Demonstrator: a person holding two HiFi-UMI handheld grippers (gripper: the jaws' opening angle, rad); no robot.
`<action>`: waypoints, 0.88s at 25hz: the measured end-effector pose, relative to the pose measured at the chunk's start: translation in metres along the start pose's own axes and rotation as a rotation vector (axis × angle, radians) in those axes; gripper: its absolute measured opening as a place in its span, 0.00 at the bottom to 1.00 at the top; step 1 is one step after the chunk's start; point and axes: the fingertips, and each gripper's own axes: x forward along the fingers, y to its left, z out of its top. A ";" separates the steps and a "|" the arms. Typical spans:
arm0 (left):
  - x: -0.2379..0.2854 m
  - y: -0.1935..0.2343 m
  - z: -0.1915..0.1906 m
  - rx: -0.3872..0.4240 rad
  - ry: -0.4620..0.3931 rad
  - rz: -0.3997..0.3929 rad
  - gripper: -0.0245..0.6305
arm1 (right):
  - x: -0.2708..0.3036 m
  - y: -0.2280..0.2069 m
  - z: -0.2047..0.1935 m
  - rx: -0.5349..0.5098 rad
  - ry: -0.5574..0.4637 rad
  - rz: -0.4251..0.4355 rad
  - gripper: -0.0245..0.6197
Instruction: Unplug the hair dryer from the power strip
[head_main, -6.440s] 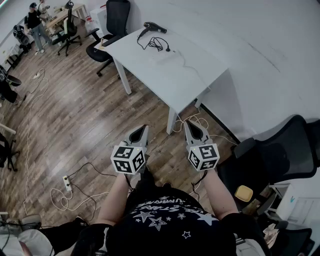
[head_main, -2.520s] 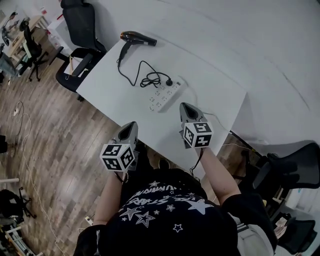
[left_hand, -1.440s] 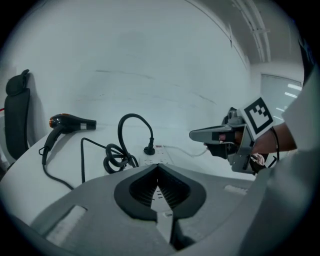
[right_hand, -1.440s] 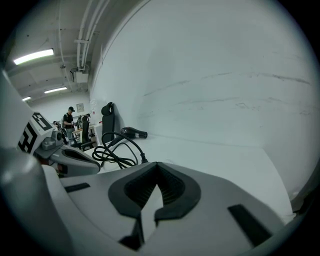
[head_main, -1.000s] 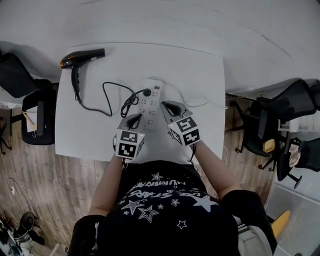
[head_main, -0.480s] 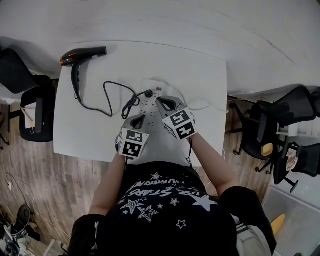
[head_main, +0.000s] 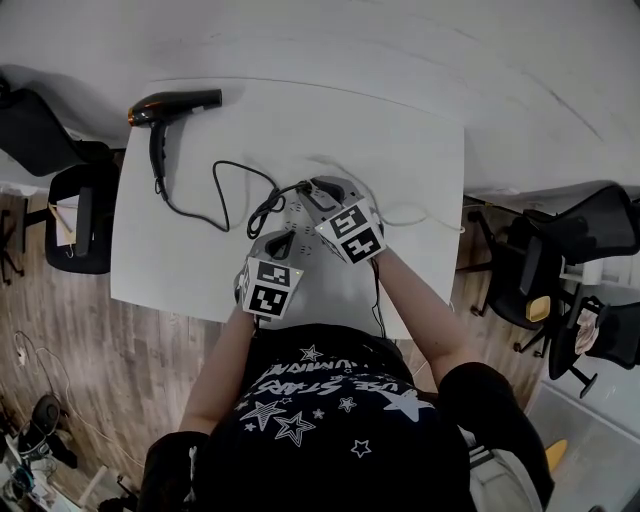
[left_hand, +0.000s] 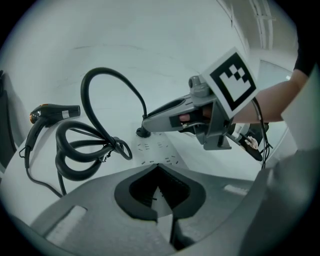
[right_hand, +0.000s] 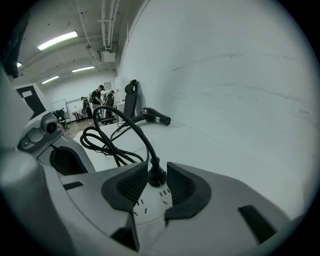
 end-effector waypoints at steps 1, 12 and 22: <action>0.000 0.000 0.000 -0.001 -0.001 0.000 0.05 | 0.003 0.001 0.003 -0.011 -0.003 0.001 0.24; 0.001 0.002 0.000 -0.020 -0.002 0.009 0.05 | 0.013 -0.002 0.009 0.006 -0.037 0.118 0.15; 0.001 0.001 0.000 -0.005 0.017 0.057 0.05 | 0.009 0.007 0.012 -0.141 0.034 0.065 0.13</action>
